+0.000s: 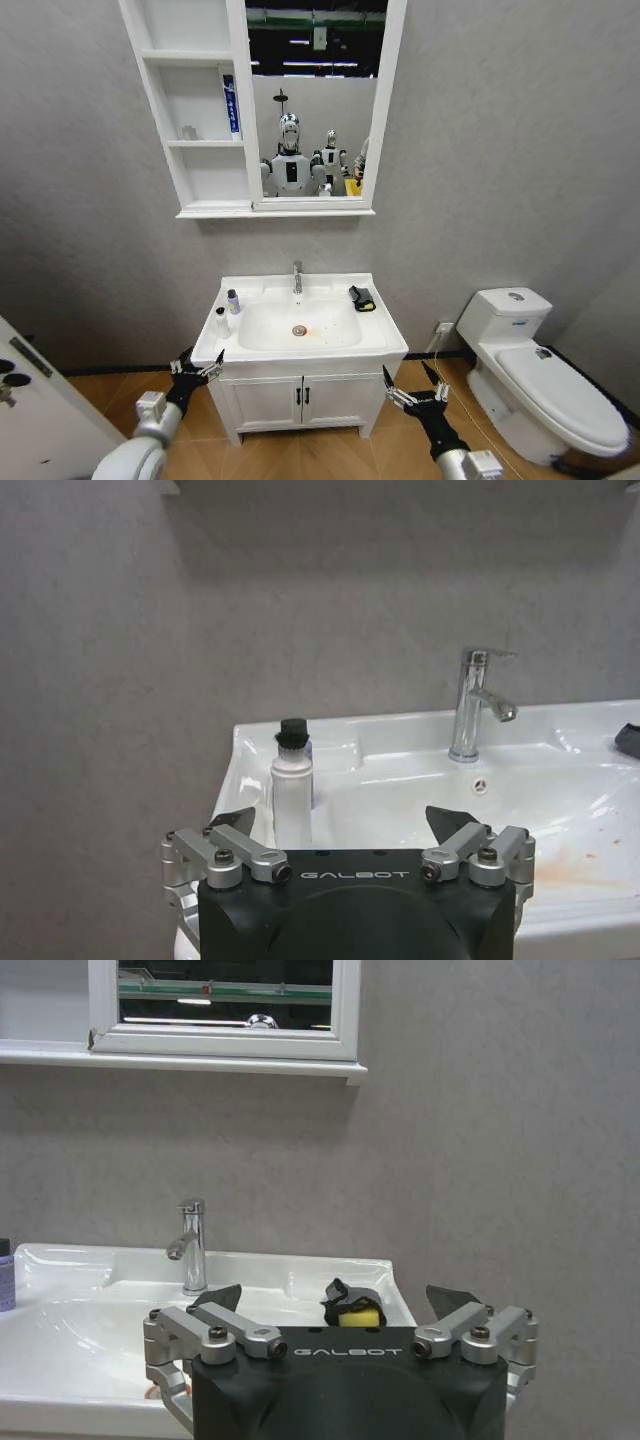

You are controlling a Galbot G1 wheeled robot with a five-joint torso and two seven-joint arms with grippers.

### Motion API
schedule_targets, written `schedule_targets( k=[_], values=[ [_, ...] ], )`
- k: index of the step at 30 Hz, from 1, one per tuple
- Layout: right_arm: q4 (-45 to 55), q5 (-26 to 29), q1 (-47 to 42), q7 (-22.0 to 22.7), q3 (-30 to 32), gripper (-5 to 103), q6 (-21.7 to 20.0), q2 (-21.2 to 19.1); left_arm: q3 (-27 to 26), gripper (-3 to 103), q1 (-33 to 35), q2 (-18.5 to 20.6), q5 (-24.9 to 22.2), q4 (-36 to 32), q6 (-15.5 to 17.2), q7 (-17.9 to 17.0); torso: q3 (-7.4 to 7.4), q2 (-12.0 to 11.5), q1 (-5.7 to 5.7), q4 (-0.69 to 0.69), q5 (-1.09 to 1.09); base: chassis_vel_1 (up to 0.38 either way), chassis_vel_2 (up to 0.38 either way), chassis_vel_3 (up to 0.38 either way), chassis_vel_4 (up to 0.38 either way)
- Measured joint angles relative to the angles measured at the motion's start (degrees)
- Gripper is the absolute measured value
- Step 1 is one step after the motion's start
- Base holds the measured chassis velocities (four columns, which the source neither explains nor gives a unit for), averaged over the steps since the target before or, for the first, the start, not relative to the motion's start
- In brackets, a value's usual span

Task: Move facial cleanser and shampoo from washbasin to cabinet, then wipe washbasin with towel.

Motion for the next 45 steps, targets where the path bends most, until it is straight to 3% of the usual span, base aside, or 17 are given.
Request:
schedule_targets(
  k=[10,26,34,35,37,39,40,43,45],
  values=[
    [0.2,0.4,-0.7,0.7,1.0,100,0.1,-0.8,5.1,97,-9.6,-0.6,1.0,13.4,-0.9,-0.9,0.0,0.0,-0.01,0.02,0.0,0.0,0.0,0.0,0.0],
    [1.7,-1.5,-4.3,0.9,1.6,100,1.1,0.0,10.0,97,-25.3,-2.4,1.8,27.3,-1.8,-3.4,0.0,0.0,-0.01,0.01,0.01,0.0,0.0,0.0,0.0],
    [2.4,-1.1,-5.3,1.1,2.3,100,1.1,-0.2,11.1,95,-30.0,-3.9,2.7,34.2,-2.2,-4.6,0.0,0.0,-0.01,0.01,0.01,0.0,0.0,0.0,0.0],
    [2.4,-1.1,-5.4,1.2,2.4,100,1.1,-0.2,11.1,90,-30.5,-4.2,2.5,35.3,-2.2,-5.2,0.0,0.0,-0.01,0.01,0.01,0.0,0.0,0.0,0.0],
    [2.4,-0.8,-5.7,1.4,2.5,100,1.3,0.4,10.1,69,-30.8,-5.2,-0.2,37.2,-2.4,-6.5,-0.01,0.0,-0.01,0.01,0.02,0.0,0.0,0.0,0.0],
    [2.4,-0.8,-5.7,1.4,2.5,100,1.3,0.4,10.0,69,-30.6,-5.1,-0.2,37.1,-2.4,-6.1,-0.01,0.0,-0.01,0.01,0.0,0.0,0.0,0.0,0.0],
    [2.4,-0.8,-5.7,1.4,2.4,100,1.3,0.5,9.8,58,-30.3,-4.8,-0.1,36.8,-2.8,-5.3,-0.01,0.0,-0.01,0.01,0.0,0.0,0.0,0.0,0.0],
    [2.4,-0.7,-5.6,1.4,2.3,100,1.3,0.6,9.7,58,-30.2,-4.6,-0.2,36.6,-3.1,-4.7,-0.01,0.0,-0.01,0.01,0.01,0.0,0.0,0.0,0.0],
    [2.3,-0.5,-5.6,1.5,2.1,100,1.3,0.6,9.2,42,-29.5,-3.7,-0.3,34.9,-3.3,-4.0,-0.01,0.0,-0.01,0.01,0.0,0.0,0.0,0.0,0.0]
  ],
)
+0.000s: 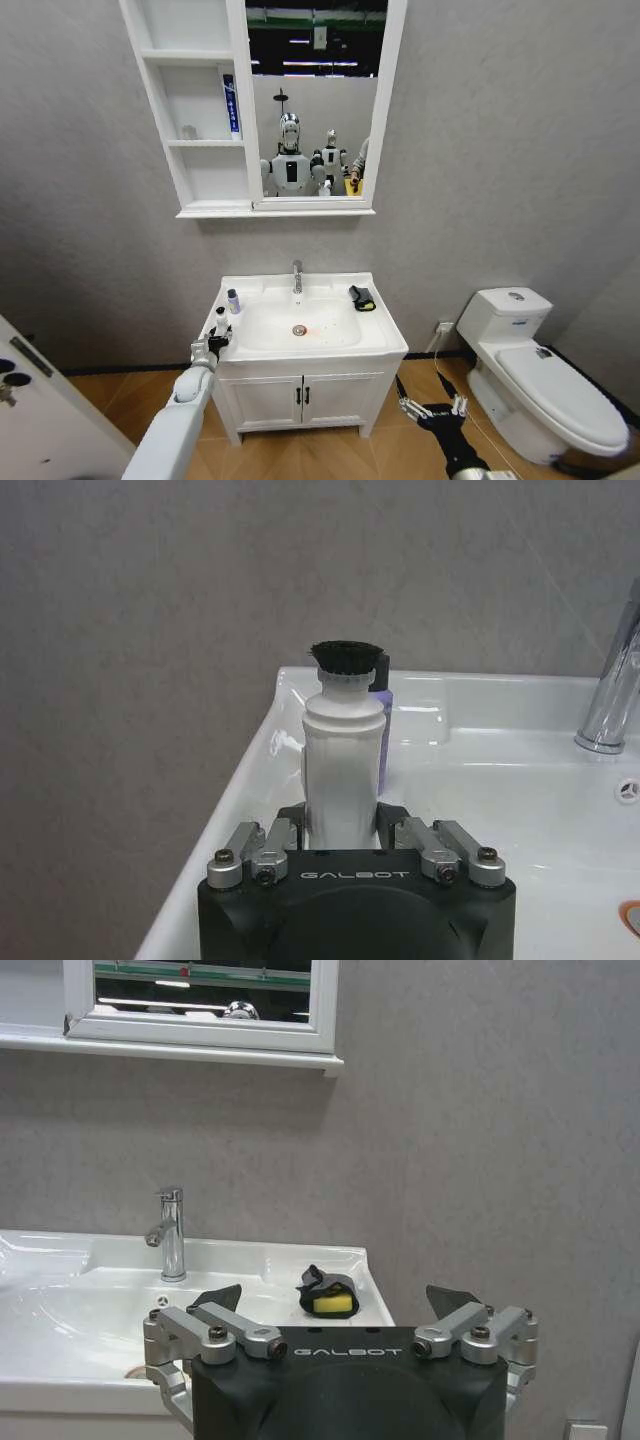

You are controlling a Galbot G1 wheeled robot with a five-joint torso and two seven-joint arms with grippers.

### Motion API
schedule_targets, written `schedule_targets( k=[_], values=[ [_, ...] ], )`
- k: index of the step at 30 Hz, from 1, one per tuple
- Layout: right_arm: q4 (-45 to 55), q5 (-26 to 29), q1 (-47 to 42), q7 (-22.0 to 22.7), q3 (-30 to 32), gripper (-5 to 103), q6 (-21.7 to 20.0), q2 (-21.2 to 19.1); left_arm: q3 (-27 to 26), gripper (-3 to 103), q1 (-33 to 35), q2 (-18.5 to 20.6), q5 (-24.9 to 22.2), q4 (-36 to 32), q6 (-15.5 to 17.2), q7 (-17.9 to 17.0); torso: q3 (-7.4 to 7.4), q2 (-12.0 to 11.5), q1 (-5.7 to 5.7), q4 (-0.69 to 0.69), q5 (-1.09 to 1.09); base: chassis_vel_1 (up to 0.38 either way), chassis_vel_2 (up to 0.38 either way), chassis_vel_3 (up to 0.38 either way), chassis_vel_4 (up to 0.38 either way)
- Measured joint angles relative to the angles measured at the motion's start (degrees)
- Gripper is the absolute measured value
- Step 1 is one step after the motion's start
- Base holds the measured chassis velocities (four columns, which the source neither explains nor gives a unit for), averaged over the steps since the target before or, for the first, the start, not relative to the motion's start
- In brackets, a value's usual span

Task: Move facial cleanser and shampoo from washbasin to cabinet, then wipe washbasin with towel.

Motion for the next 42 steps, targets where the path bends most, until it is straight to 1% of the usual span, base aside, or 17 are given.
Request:
schedule_targets(
  k=[5,14,18,19,22,23,26,27,28,30,32,33,34,37,39,40,42],
  values=[
    [0.1,0.2,0.2,0.0,-0.3,100,0.0,0.0,-1.1,30,2.0,2.4,-1.3,-5.1,0.7,-0.4,0.0,0.0,0.0,0.0,-0.01,0.0,0.0,0.0,0.0],
    [0.1,-0.7,0.4,-0.2,-1.5,100,0.1,0.7,-3.4,30,7.2,10.6,-5.2,-22.7,4.2,-2.1,0.0,0.0,-0.01,0.01,-0.01,0.0,0.0,0.0,0.0],
    [0.2,-1.0,1.1,-0.1,-1.7,100,0.2,0.9,-2.7,30,6.0,23.2,-12.3,-33.4,8.0,-3.4,0.0,0.0,-0.01,0.02,-0.01,0.0,0.0,0.0,0.0],
    [0.2,-1.0,1.1,-0.1,-1.7,100,0.2,0.9,-2.7,30,6.0,23.2,-12.3,-33.4,8.0,-3.4,0.0,0.0,-0.01,0.02,-0.01,0.0,0.0,0.0,0.0],
    [0.4,-1.1,1.1,-0.1,-1.7,100,0.2,1.0,-1.2,30,-1.6,32.8,-21.1,-36.4,13.6,-6.2,0.0,0.0,-0.01,0.01,0.01,0.0,0.0,0.0,0.0],
    [0.4,-1.1,1.1,-0.1,-1.7,100,0.2,1.0,-1.2,30,-1.6,32.8,-21.1,-36.4,13.6,-6.2,0.0,0.0,-0.01,0.01,0.01,0.0,0.0,0.0,0.0],
    [0.6,-1.4,1.3,-0.1,-1.5,100,0.2,1.0,3.8,30,-14.2,38.6,-27.4,-34.3,18.1,-8.8,0.0,0.0,-0.01,0.0,0.02,0.0,0.0,0.0,0.0],
    [0.6,-1.4,1.3,-0.1,-1.5,100,0.2,1.0,3.8,30,-14.2,38.6,-27.4,-34.3,18.1,-8.8,0.0,0.0,-0.01,0.0,0.02,0.0,0.0,0.0,0.0],
    [0.8,-1.4,1.3,-0.1,-1.4,100,0.1,0.9,7.1,30,-19.6,39.8,-30.4,-33.1,20.7,-10.6,0.0,0.0,0.0,0.01,0.02,0.0,0.0,0.0,0.0],
    [1.2,-1.3,0.8,0.0,-1.0,100,-0.1,0.8,14.5,30,-31.0,40.3,-34.7,-29.3,25.1,-13.3,0.01,0.0,0.0,0.01,-0.02,0.0,0.0,0.0,0.0],
    [1.2,-1.3,0.7,0.0,-0.9,100,-0.1,0.8,17.0,30,-34.7,39.9,-36.0,-27.7,26.5,-14.3,0.01,0.0,0.0,0.01,0.0,0.0,0.0,0.0,0.0],
    [1.2,-1.2,0.5,0.2,-0.6,100,-0.1,0.7,23.0,30,-43.6,37.7,-40.0,-22.4,29.7,-16.7,0.0,0.0,-0.01,-0.02,0.02,0.0,0.0,0.0,0.0],
    [1.2,-1.2,0.5,0.2,-0.6,100,-0.1,0.7,23.0,30,-43.6,37.7,-40.0,-22.4,29.7,-16.7,0.0,0.0,-0.01,-0.02,0.02,0.0,0.0,0.0,0.0],
    [1.2,-1.1,0.4,-0.1,-0.4,100,-0.1,0.7,28.8,30,-53.7,33.7,-42.3,-14.5,32.1,-18.4,0.02,0.0,0.02,-0.02,-0.02,0.0,0.0,0.0,0.0],
    [1.2,-1.0,0.4,-0.4,-0.4,100,0.0,1.0,32.8,30,-61.5,29.2,-43.4,-6.9,33.5,-18.9,0.01,0.0,0.01,-0.01,0.04,0.0,0.0,0.0,0.0],
    [1.2,-1.0,0.4,-0.4,-0.4,100,0.0,1.0,32.8,30,-61.5,29.2,-43.4,-6.9,33.5,-18.9,0.01,0.0,0.01,-0.01,0.04,0.0,0.0,0.0,0.0],
    [0.9,-1.0,0.6,-0.5,-0.5,100,0.1,1.3,36.4,30,-66.6,24.5,-42.6,1.3,33.7,-18.9,0.01,0.0,0.01,-0.01,0.02,0.0,0.0,0.0,0.0]
  ],
)
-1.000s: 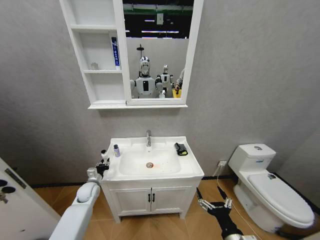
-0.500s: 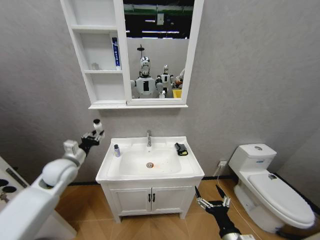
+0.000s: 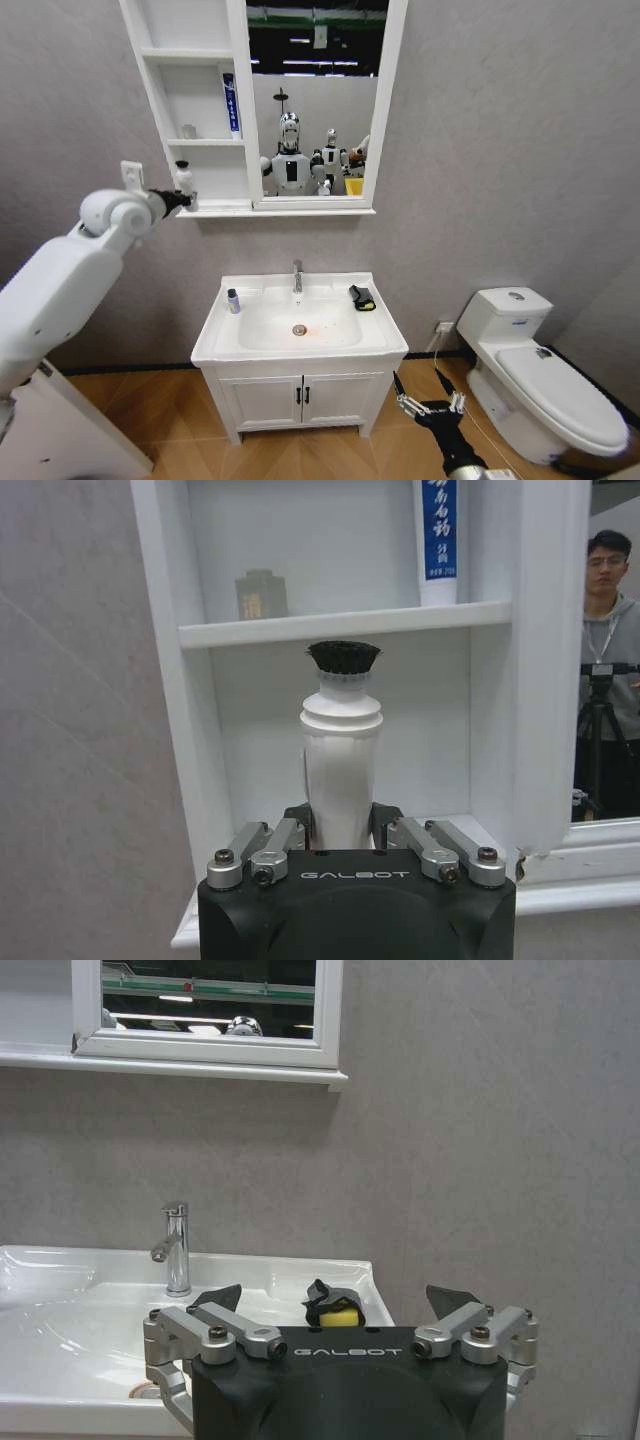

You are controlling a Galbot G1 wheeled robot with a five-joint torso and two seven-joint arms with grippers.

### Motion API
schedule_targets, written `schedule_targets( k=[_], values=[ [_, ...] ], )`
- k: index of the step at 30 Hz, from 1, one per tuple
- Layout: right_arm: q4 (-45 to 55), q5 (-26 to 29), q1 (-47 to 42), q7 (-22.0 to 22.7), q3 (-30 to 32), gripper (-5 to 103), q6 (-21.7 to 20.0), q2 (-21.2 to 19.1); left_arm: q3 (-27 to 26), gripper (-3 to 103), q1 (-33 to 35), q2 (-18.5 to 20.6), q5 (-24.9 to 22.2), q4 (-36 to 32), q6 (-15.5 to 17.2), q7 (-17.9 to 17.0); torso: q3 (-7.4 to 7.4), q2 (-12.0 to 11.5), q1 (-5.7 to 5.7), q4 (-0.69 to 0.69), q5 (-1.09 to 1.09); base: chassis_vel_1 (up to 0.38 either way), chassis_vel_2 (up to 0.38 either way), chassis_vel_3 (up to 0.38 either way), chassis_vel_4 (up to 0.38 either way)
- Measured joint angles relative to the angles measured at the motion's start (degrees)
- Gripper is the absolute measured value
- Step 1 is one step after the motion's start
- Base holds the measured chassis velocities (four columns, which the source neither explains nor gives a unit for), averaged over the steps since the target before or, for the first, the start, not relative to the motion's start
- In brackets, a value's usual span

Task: Move facial cleanser and shampoo from washbasin to cabinet, then wipe washbasin with towel.

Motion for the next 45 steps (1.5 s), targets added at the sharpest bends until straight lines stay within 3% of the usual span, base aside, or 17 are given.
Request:
schedule_targets(
  k=[1,3,6,18,24,27,30,40,45],
  values=[
    [0.0,0.0,0.0,0.0,0.0,100,0.0,0.0,0.0,30,0.0,0.0,0.0,0.0,0.0,0.0,0.0,0.0,0.0,0.0,0.0,0.0,0.0,0.0,0.0],
    [-0.4,0.1,0.4,0.0,-0.1,100,0.2,0.2,2.5,30,-3.1,-4.2,1.3,7.2,0.2,0.2,0.01,0.0,0.0,0.0,-0.01,0.0,0.0,0.0,0.0],
    [-0.7,0.5,0.9,0.0,-0.1,100,0.4,0.3,3.9,30,-4.8,-7.0,3.1,11.9,0.2,0.8,0.01,0.0,0.01,-0.01,-0.01,0.0,0.0,0.0,0.0],
    [-2.1,0.6,2.4,-0.3,-0.2,100,1.0,0.1,3.9,30,-8.0,-12.7,9.7,24.8,-3.7,4.4,-0.01,0.0,-0.01,0.02,-0.01,0.0,0.0,0.0,0.0],
    [-2.4,1.5,2.6,-0.3,0.1,100,1.0,-0.3,1.6,30,-9.2,-17.0,15.4,33.8,-7.3,6.5,-0.01,0.0,-0.01,0.01,-0.02,0.0,0.0,0.0,0.0],
    [-2.5,1.5,2.6,-0.3,0.2,100,1.0,-0.3,1.2,30,-9.2,-17.6,16.6,34.9,-8.1,6.8,-0.01,0.0,-0.01,0.01,-0.02,0.0,0.0,0.0,0.0],
    [-2.9,1.6,2.6,-0.3,0.2,100,1.3,-0.3,-1.8,30,-9.3,-20.8,23.4,40.1,-12.8,7.1,0.0,0.0,-0.01,0.01,-0.02,0.0,0.0,0.0,0.0],
    [-3.1,2.7,3.2,-0.3,0.6,100,1.3,-1.0,-2.4,33,-8.4,-20.7,24.5,39.8,-12.6,9.5,-0.01,0.0,-0.02,0.01,-0.01,0.0,0.0,0.0,0.0],
    [-3.3,3.0,3.4,-0.6,0.4,100,1.2,-1.0,-2.2,55,-7.1,-19.4,25.2,37.9,-12.3,10.7,-0.01,0.0,-0.01,0.01,-0.02,0.0,0.0,0.0,0.0]
  ],
)
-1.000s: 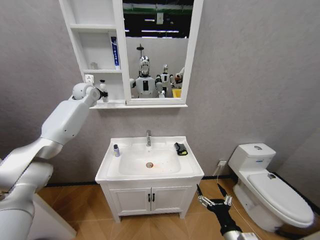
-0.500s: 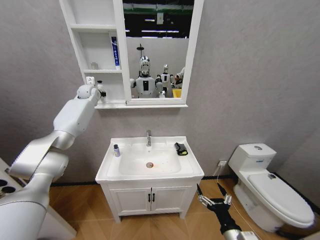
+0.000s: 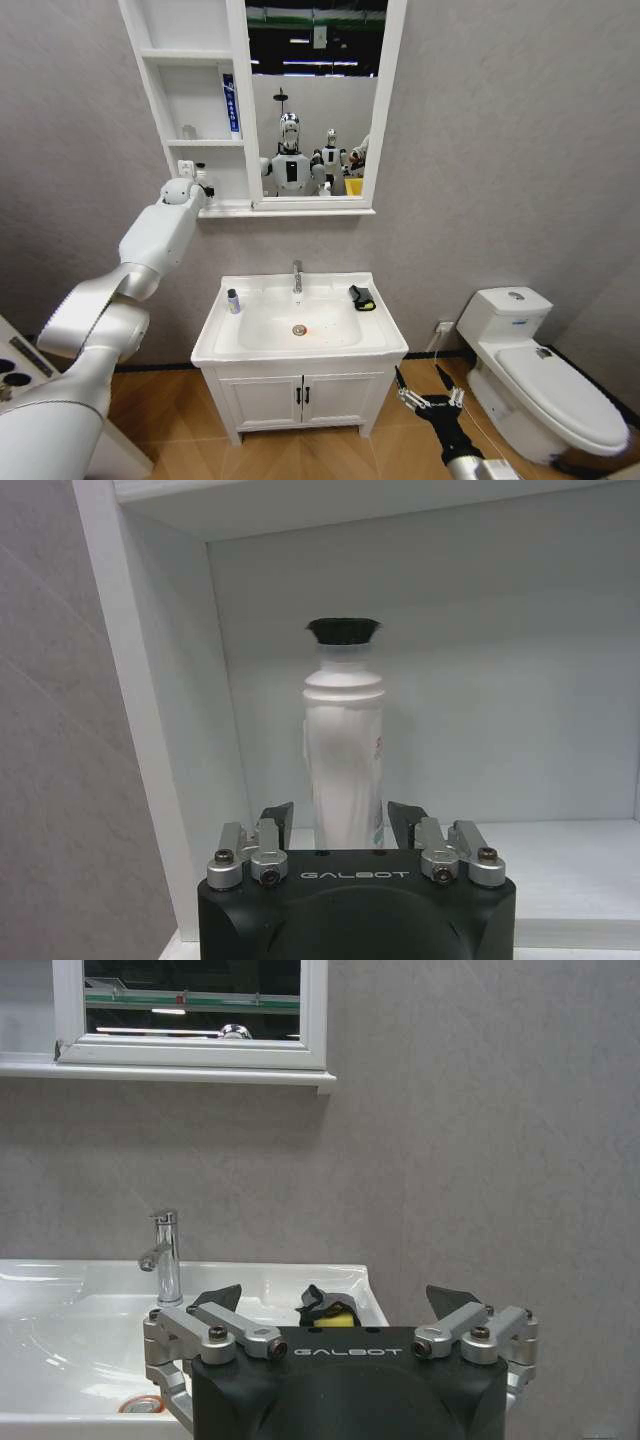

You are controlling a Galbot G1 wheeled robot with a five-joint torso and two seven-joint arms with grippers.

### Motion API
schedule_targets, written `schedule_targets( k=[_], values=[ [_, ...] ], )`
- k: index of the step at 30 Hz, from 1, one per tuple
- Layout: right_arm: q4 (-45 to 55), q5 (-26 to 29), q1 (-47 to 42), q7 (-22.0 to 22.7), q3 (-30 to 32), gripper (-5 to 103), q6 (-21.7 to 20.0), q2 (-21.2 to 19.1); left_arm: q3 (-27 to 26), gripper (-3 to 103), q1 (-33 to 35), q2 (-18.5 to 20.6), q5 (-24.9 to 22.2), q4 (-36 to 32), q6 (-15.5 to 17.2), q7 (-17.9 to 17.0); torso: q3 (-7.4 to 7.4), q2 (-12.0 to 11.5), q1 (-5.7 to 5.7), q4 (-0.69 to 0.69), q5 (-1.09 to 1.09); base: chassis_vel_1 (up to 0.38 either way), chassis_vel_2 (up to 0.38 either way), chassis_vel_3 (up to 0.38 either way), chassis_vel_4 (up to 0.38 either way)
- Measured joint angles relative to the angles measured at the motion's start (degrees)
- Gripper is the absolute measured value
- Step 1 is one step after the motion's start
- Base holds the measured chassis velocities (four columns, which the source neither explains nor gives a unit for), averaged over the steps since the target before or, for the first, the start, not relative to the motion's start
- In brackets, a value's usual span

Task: Move facial cleanser and shampoo from washbasin to cabinet, then wipe washbasin with towel.

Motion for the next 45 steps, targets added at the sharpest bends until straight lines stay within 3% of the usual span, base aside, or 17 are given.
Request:
schedule_targets(
  k=[3,5,8,11,12,14,18,22,23,24,26,29,31,33,40,42,45],
  values=[
    [-0.1,0.0,0.0,-0.1,-0.1,100,0.0,0.0,0.0,60,0.7,0.8,-0.4,-1.6,0.4,-0.2,0.0,0.0,0.0,-0.02,0.01,0.0,0.0,0.0,0.0],
    [-0.3,0.0,0.3,0.1,-0.2,100,-0.2,0.2,0.4,72,4.1,4.4,-4.1,-10.7,2.4,-2.1,0.0,0.0,0.0,0.01,0.0,0.0,0.0,0.0,0.0],
    [-0.3,0.1,0.5,0.2,-0.2,100,-0.2,0.4,0.4,77,6.1,6.2,-6.1,-16.0,3.6,-3.7,0.0,0.0,0.0,0.01,0.01,0.0,0.0,0.0,0.0],
    [-0.4,0.3,0.6,0.4,-0.2,100,-0.3,0.7,-1.4,93,13.3,12.9,-12.4,-32.2,6.5,-7.9,0.0,0.0,0.0,-0.02,0.01,0.0,0.0,0.0,0.0],
    [-0.4,0.3,0.6,0.4,-0.2,100,-0.3,0.7,-1.4,93,13.3,12.9,-12.4,-32.2,6.5,-7.9,0.0,0.0,0.0,-0.02,0.01,0.0,0.0,0.0,0.0],
    [-0.4,0.2,0.6,0.5,-0.2,100,-0.3,0.9,-3.6,99,20.5,19.2,-16.2,-44.3,7.7,-9.5,-0.01,0.0,-0.01,0.0,0.01,0.0,0.0,0.0,0.0],
    [-0.3,0.2,0.6,0.6,-0.2,100,-0.5,1.0,-5.9,100,26.9,23.1,-18.0,-51.2,7.2,-10.0,-0.01,0.0,-0.01,0.02,-0.01,0.0,0.0,0.0,0.0],
    [-0.2,0.2,0.6,0.6,-0.4,100,-0.6,1.2,-11.4,100,40.5,26.6,-17.6,-61.1,3.0,-7.7,-0.01,0.0,-0.02,0.02,0.02,0.0,0.0,0.0,0.0],
    [-0.2,0.0,0.6,0.5,-0.5,100,-0.6,1.3,-13.1,100,46.4,26.5,-16.3,-63.5,0.4,-6.8,-0.01,0.0,-0.02,0.01,-0.01,0.0,0.0,0.0,0.0],
    [-0.2,0.0,0.6,0.5,-0.5,100,-0.6,1.3,-13.1,100,46.4,26.5,-16.3,-63.5,0.4,-6.8,-0.01,0.0,-0.02,0.01,-0.01,0.0,0.0,0.0,0.0],
    [0.0,-0.3,0.2,0.5,-0.5,100,-0.6,1.6,-14.9,100,54.4,25.0,-13.1,-65.0,-4.1,-6.8,0.0,0.0,-0.02,0.0,-0.01,0.0,0.0,0.0,0.0],
    [0.0,-0.5,0.0,0.5,-0.5,100,-0.5,1.9,-15.7,103,58.1,23.6,-12.1,-65.6,-5.3,-7.5,0.0,0.0,-0.01,0.0,-0.01,0.0,0.0,0.0,0.0],
    [0.0,-1.0,-0.7,0.4,-0.3,100,0.0,2.3,-17.1,97,65.3,19.6,-9.7,-66.1,-6.3,-8.3,0.0,0.0,-0.01,-0.01,0.02,0.0,0.0,0.0,0.0],
    [0.1,-1.1,-1.0,0.4,-0.2,100,0.1,2.5,-16.9,100,67.1,17.9,-7.6,-64.6,-7.3,-8.4,0.0,0.0,-0.01,0.0,0.02,0.0,0.0,0.0,0.0],
    [0.3,-1.9,-1.9,0.4,-0.2,100,0.5,3.8,-13.9,99,66.4,8.7,-4.8,-54.6,-13.3,-13.1,0.0,0.0,0.0,-0.02,0.02,0.0,0.0,0.0,0.0],
    [0.3,-2.5,-2.3,0.4,-0.2,100,0.9,4.1,-12.6,99,63.6,5.8,-0.1,-47.8,-16.8,-11.5,0.0,0.0,0.0,-0.02,0.02,0.0,0.0,0.0,0.0],
    [0.3,-2.8,-2.7,0.4,0.2,100,1.4,4.3,-12.2,99,60.8,3.5,3.8,-41.5,-18.7,-10.0,0.01,0.0,0.0,-0.02,0.02,0.0,0.0,0.0,0.0]
  ],
)
